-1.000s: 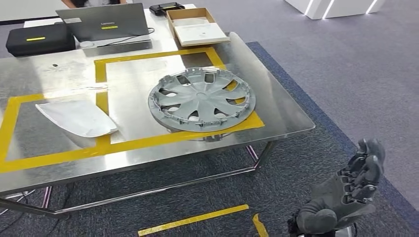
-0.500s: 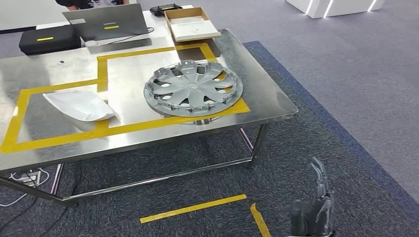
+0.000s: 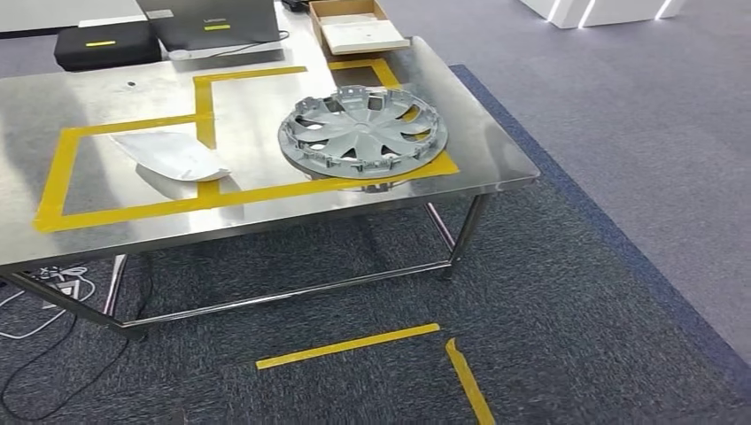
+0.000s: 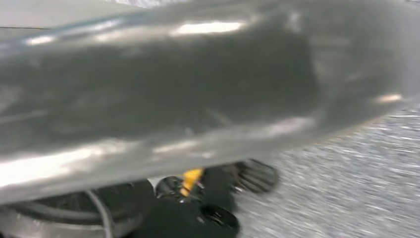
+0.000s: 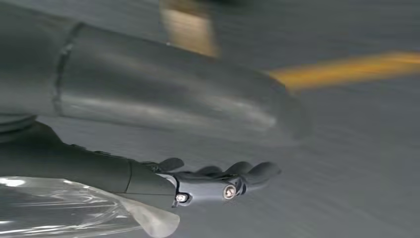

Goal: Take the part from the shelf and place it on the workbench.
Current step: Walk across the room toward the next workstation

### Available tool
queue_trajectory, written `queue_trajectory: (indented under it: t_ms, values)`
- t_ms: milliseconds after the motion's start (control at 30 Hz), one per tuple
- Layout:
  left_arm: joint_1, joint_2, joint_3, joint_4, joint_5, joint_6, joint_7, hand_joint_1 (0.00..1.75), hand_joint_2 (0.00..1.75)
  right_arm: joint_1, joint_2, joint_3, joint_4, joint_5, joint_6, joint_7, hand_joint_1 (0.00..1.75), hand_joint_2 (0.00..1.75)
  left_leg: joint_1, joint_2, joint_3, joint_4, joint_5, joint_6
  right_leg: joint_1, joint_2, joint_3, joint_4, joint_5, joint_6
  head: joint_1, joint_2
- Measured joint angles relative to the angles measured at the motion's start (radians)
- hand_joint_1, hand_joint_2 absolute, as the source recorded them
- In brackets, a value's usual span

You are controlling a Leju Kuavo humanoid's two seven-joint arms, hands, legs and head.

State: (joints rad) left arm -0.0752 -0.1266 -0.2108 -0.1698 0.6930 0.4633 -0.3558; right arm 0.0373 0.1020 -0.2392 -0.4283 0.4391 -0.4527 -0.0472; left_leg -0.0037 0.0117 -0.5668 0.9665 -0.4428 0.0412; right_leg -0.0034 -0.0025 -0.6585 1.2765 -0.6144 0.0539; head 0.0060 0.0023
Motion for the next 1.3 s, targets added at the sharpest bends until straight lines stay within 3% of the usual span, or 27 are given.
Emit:
queue_trajectory:
  t_ms: [33, 100, 167, 200, 267, 300, 333, 400, 433, 467, 500, 533, 600, 667, 700, 767, 800, 867, 933, 967, 1000, 1067, 1100, 1133, 1200, 1233, 1300]
  values:
    - [0.0, 0.0, -0.009, 0.0, -0.011, 0.004, 0.009, 0.0, 0.0, -0.008, 0.006, -0.004, 0.039, 0.009, 0.029, 0.071, 0.0, 0.0, 0.002, 0.002, -0.018, 0.003, 0.012, -0.004, -0.003, 0.0, 0.03, -0.017, 0.032, 0.003, 0.0, 0.0]
    - [-0.001, 0.0, -0.029, 0.0, -0.028, 0.006, 0.025, 0.0, 0.0, -0.018, 0.023, -0.012, 0.094, 0.011, 0.069, 0.167, 0.0, 0.0, 0.003, 0.003, -0.049, 0.015, 0.032, -0.015, -0.012, 0.0, 0.14, -0.138, 0.075, 0.01, 0.001, 0.0]
    - [-0.003, -0.001, -0.044, 0.0, -0.033, 0.006, 0.044, 0.0, 0.0, -0.03, 0.043, -0.024, 0.131, 0.007, 0.089, 0.213, 0.0, 0.0, 0.002, 0.004, -0.07, 0.032, 0.049, -0.028, -0.015, 0.004, 0.237, -0.278, 0.051, 0.006, 0.002, 0.0]
    - [-0.003, -0.002, -0.048, 0.0, -0.033, 0.006, 0.053, 0.0, 0.0, -0.035, 0.052, -0.029, 0.145, 0.009, 0.094, 0.221, 0.0, 0.0, 0.001, 0.004, -0.078, 0.037, 0.058, -0.033, -0.014, 0.006, 0.256, -0.313, 0.035, -0.001, 0.002, 0.0]
    - [-0.002, -0.002, -0.055, 0.0, -0.029, 0.004, 0.07, 0.0, 0.0, -0.04, 0.065, -0.034, 0.166, 0.025, 0.09, 0.212, 0.0, 0.0, 0.003, 0.003, -0.086, 0.042, 0.07, -0.044, -0.013, 0.005, 0.243, -0.323, 0.031, -0.021, 0.002, 0.0]
    - [0.001, 0.0, -0.057, 0.0, -0.026, 0.004, 0.078, 0.0, 0.0, -0.041, 0.068, -0.034, 0.173, 0.039, 0.072, 0.196, 0.0, 0.0, 0.005, 0.002, -0.09, 0.052, 0.053, -0.05, -0.012, 0.002, 0.235, -0.319, 0.039, -0.031, 0.001, 0.0]
    - [0.003, 0.003, -0.058, 0.001, -0.023, 0.003, 0.085, 0.0, 0.0, -0.042, 0.071, -0.034, 0.179, 0.051, 0.045, 0.173, 0.0, 0.0, 0.007, 0.001, -0.096, 0.079, 0.015, -0.055, -0.012, -0.001, 0.225, -0.319, 0.048, -0.041, 0.001, 0.0]
    - [0.007, 0.009, -0.059, 0.001, -0.016, 0.004, 0.097, 0.0, 0.0, -0.049, 0.074, -0.035, 0.187, 0.067, -0.023, 0.113, 0.0, 0.0, 0.008, -0.001, -0.115, 0.189, -0.097, -0.063, -0.008, -0.004, 0.199, -0.317, 0.072, -0.054, -0.002, 0.0]
    - [0.008, 0.012, -0.059, 0.001, -0.013, 0.004, 0.099, 0.0, 0.0, -0.054, 0.074, -0.035, 0.19, 0.069, -0.05, 0.086, 0.0, 0.0, 0.008, -0.001, -0.122, 0.253, -0.14, -0.065, -0.005, -0.005, 0.186, -0.317, 0.084, -0.056, -0.003, 0.0]
    - [0.008, 0.014, -0.059, 0.001, -0.012, 0.005, 0.1, 0.0, 0.0, -0.058, 0.074, -0.036, 0.192, 0.07, -0.069, 0.066, 0.0, 0.0, 0.008, -0.001, -0.123, 0.305, -0.158, -0.064, -0.001, -0.006, 0.173, -0.315, 0.096, -0.058, -0.003, 0.0]
    - [0.008, 0.016, -0.059, 0.001, -0.011, 0.005, 0.1, 0.0, 0.0, -0.061, 0.075, -0.036, 0.195, 0.07, -0.079, 0.053, 0.0, 0.0, 0.008, -0.001, -0.112, 0.33, -0.151, -0.061, 0.003, -0.008, 0.158, -0.312, 0.107, -0.058, -0.003, 0.0]
    - [0.008, 0.017, -0.059, 0.001, -0.01, 0.005, 0.1, 0.0, 0.0, -0.064, 0.075, -0.037, 0.197, 0.07, -0.083, 0.048, 0.0, 0.0, 0.007, -0.002, -0.086, 0.319, -0.127, -0.056, 0.006, -0.009, 0.143, -0.308, 0.118, -0.059, -0.003, 0.0]
    - [0.008, 0.022, -0.059, 0.001, -0.008, 0.005, 0.097, 0.0, 0.0, -0.068, 0.077, -0.037, 0.2, 0.072, -0.088, 0.042, 0.0, 0.0, 0.001, -0.004, 0.008, 0.207, -0.082, -0.036, 0.012, -0.009, 0.112, -0.298, 0.137, -0.058, -0.003, 0.0]
    - [0.007, 0.025, -0.059, 0.001, -0.002, 0.003, 0.085, 0.0, 0.0, -0.07, 0.08, -0.037, 0.203, 0.075, -0.094, 0.035, 0.0, 0.0, -0.007, -0.008, 0.098, 0.066, -0.084, -0.018, 0.015, -0.009, 0.09, -0.289, 0.154, -0.054, -0.002, 0.0]
    - [0.007, 0.027, -0.058, 0.001, 0.003, 0.0, 0.073, 0.0, 0.0, -0.071, 0.082, -0.037, 0.204, 0.077, -0.096, 0.03, 0.0, 0.0, -0.011, -0.009, 0.119, 0.025, -0.092, -0.013, 0.015, -0.009, 0.082, -0.287, 0.163, -0.05, -0.002, 0.0]
    - [0.007, 0.026, -0.056, 0.001, 0.01, -0.007, 0.051, 0.0, 0.0, -0.073, 0.083, -0.038, 0.208, 0.078, -0.097, 0.024, 0.0, 0.0, -0.013, -0.008, 0.116, 0.002, -0.088, -0.009, 0.014, -0.01, 0.072, -0.286, 0.18, -0.039, -0.002, 0.0]
    - [0.007, 0.026, -0.055, 0.001, 0.01, -0.01, 0.046, 0.0, 0.0, -0.073, 0.083, -0.039, 0.21, 0.076, -0.099, 0.021, 0.0, 0.0, -0.011, -0.006, 0.108, -0.001, -0.078, -0.006, 0.013, -0.007, 0.065, -0.28, 0.174, -0.033, -0.003, 0.0]
    - [0.006, 0.023, -0.054, 0.001, 0.002, -0.008, 0.056, 0.0, 0.0, -0.071, 0.083, -0.045, 0.214, 0.069, -0.104, 0.015, 0.0, 0.0, -0.007, -0.001, 0.084, -0.007, -0.055, 0.004, 0.011, -0.002, 0.04, -0.224, 0.107, -0.021, 0.0, 0.0]
    - [0.004, 0.019, -0.054, 0.001, -0.006, -0.003, 0.077, 0.0, 0.0, -0.071, 0.083, -0.056, 0.215, 0.055, -0.109, 0.011, 0.0, 0.0, -0.007, 0.004, 0.052, -0.006, -0.035, 0.01, 0.006, 0.001, 0.005, -0.105, 0.012, -0.012, 0.005, 0.0]
    - [0.004, 0.017, -0.055, 0.001, -0.01, 0.0, 0.085, 0.0, 0.0, -0.071, 0.083, -0.063, 0.216, 0.047, -0.111, 0.007, 0.0, 0.0, -0.008, 0.009, 0.036, -0.006, -0.024, 0.01, 0.004, 0.001, -0.007, -0.045, -0.007, -0.007, 0.005, 0.0]
    - [0.005, 0.014, -0.056, 0.001, -0.015, 0.003, 0.091, 0.0, 0.0, -0.07, 0.083, -0.07, 0.216, 0.039, -0.113, 0.004, 0.0, 0.0, -0.008, 0.016, 0.02, -0.005, -0.012, 0.009, 0.002, 0.0, -0.011, -0.002, 0.002, -0.003, 0.006, 0.0]
    - [0.004, 0.009, -0.063, 0.001, -0.033, 0.009, 0.096, 0.0, 0.0, -0.068, 0.083, -0.087, 0.216, 0.023, -0.116, -0.009, 0.0, 0.0, -0.007, 0.034, -0.01, -0.002, 0.01, 0.004, -0.002, -0.005, 0.024, -0.006, 0.075, 0.003, 0.006, 0.0]
    - [0.004, 0.007, -0.068, 0.001, -0.043, 0.011, 0.097, 0.0, 0.0, -0.068, 0.083, -0.096, 0.216, 0.016, -0.118, -0.016, 0.0, 0.0, -0.008, 0.042, -0.022, 0.002, 0.018, 0.0, -0.004, -0.019, 0.068, -0.059, 0.103, 0.005, 0.006, 0.0]
    - [0.004, 0.005, -0.073, 0.001, -0.052, 0.013, 0.098, 0.0, 0.0, -0.069, 0.083, -0.103, 0.216, 0.012, -0.118, -0.022, 0.0, 0.0, -0.008, 0.051, -0.032, 0.009, 0.024, -0.004, -0.006, -0.038, 0.129, -0.137, 0.108, 0.007, 0.006, 0.0]
    - [0.002, 0.004, -0.083, 0.001, -0.062, 0.014, 0.098, 0.0, 0.0, -0.076, 0.084, -0.112, 0.216, 0.009, -0.119, -0.029, 0.0, 0.0, -0.011, 0.07, -0.044, 0.025, 0.033, -0.015, -0.004, -0.065, 0.221, -0.282, 0.069, -0.003, 0.006, 0.0]
    - [0.0, 0.003, -0.087, 0.001, -0.065, 0.015, 0.098, 0.0, 0.0, -0.077, 0.084, -0.116, 0.216, 0.008, -0.12, -0.03, 0.0, 0.0, -0.01, 0.08, -0.047, 0.031, 0.036, -0.019, -0.002, -0.063, 0.239, -0.318, 0.051, -0.013, 0.006, 0.0]
    - [-0.004, 0.003, -0.092, 0.001, -0.07, 0.015, 0.093, 0.0, 0.0, -0.074, 0.085, -0.124, 0.217, 0.006, -0.119, -0.031, 0.0, 0.0, -0.007, 0.086, -0.051, 0.039, 0.036, -0.031, -0.001, -0.047, 0.233, -0.327, 0.048, -0.035, 0.005, 0.0]
